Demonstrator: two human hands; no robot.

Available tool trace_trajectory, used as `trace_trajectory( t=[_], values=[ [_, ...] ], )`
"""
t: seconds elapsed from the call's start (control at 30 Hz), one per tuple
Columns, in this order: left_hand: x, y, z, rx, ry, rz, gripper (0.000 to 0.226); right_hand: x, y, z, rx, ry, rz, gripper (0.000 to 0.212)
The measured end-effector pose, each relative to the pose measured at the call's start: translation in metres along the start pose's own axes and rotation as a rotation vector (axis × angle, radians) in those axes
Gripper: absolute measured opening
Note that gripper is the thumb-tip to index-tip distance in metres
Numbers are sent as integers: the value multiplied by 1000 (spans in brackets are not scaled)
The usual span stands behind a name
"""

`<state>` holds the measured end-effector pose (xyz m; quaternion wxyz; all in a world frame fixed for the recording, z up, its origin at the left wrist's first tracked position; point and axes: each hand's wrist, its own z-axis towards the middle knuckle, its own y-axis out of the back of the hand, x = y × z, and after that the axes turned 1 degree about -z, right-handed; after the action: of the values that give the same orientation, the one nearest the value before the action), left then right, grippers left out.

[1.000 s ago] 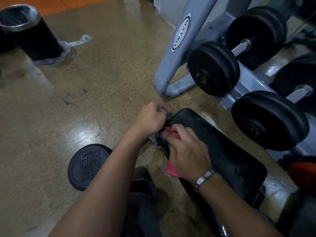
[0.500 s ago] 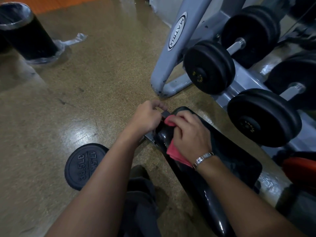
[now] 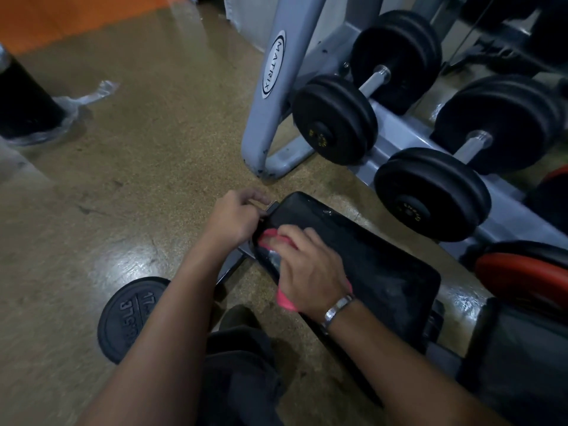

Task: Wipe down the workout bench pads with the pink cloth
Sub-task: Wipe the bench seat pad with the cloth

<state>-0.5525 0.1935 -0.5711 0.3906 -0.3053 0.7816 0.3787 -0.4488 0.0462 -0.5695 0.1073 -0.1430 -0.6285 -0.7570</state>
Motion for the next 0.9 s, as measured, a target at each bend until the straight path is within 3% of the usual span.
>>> trace_trajectory(
  t=[0.07, 0.2, 0.33, 0.5, 0.67, 0.8, 0.9],
  values=[
    [0, 0, -2, -1, -6, -5, 50, -15, 8, 10, 33, 5, 15, 37],
    [-5, 0, -5, 6, -12, -5, 51, -20, 5, 42, -97, -306, 24, 39],
    [-6, 0, -4, -4, -23, 12, 50, -24, 9, 42, -7, -132, 44, 38],
    [-4, -1, 0, 3, 2, 8, 53, -59, 22, 62, 13, -420, 53, 39],
    [-3, -6, 1, -46, -42, 113, 47, -56, 46, 31, -14, -400, 352, 41],
    [-17, -23, -10, -121, -164, 240, 39, -62, 76, -26, -263, -610, 675, 41],
    [-37, -45, -25, -210, -285, 270, 38, -75, 106, -82, -408, -718, 738, 37]
  ],
)
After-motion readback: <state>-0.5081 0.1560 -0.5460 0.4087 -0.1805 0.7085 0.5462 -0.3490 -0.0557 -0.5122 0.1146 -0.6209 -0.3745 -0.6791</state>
